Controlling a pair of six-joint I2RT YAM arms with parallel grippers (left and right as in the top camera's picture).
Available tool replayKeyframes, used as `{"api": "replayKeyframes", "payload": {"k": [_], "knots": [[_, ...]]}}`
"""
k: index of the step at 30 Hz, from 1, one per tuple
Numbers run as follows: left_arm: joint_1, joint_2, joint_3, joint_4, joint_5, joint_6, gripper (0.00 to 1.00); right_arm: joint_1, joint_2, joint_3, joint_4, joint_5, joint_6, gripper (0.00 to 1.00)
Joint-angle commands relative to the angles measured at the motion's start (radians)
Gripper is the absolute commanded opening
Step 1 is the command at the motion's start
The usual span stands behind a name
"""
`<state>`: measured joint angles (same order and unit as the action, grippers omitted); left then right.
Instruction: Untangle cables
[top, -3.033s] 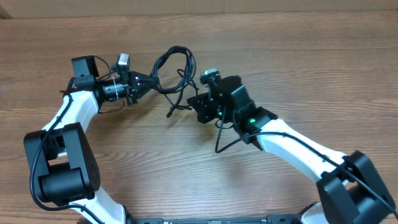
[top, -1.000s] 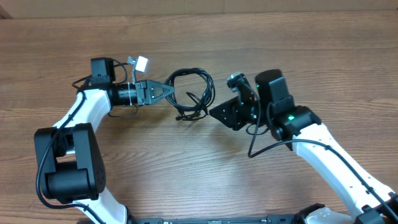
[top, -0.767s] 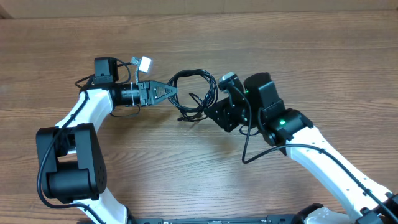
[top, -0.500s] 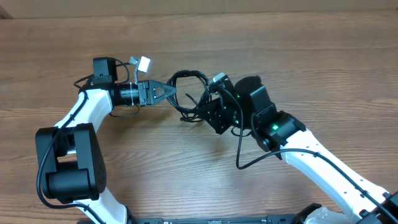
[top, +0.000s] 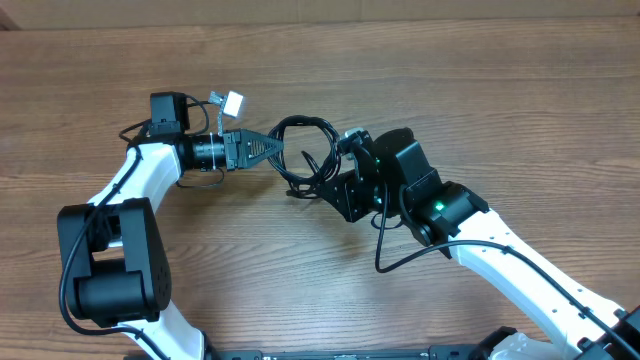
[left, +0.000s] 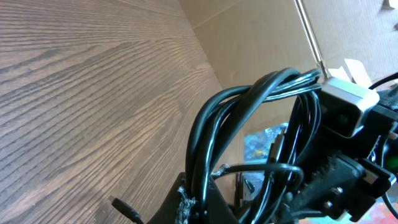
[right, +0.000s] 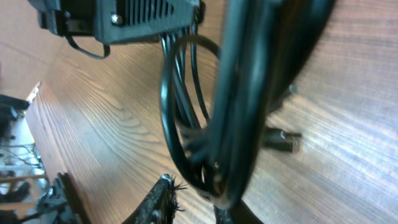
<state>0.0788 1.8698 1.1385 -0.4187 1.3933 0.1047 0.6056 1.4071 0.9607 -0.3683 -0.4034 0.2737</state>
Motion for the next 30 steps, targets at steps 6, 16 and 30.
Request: {"api": "replayKeyframes", "payload": {"k": [6, 16, 30], "knots": [[-0.002, -0.010, 0.008, 0.004, 0.009, 0.003, 0.04, 0.008, -0.020, 0.010, 0.039, -0.142, 0.018, 0.07], [-0.002, -0.010, 0.008, 0.006, -0.037, 0.003, 0.05, 0.007, -0.043, 0.235, -0.250, 0.026, -0.042, 0.22], [-0.006, -0.010, 0.008, -0.003, -0.032, -0.008, 0.04, 0.015, 0.085, 0.235, -0.217, 0.074, -0.076, 0.32]]}}
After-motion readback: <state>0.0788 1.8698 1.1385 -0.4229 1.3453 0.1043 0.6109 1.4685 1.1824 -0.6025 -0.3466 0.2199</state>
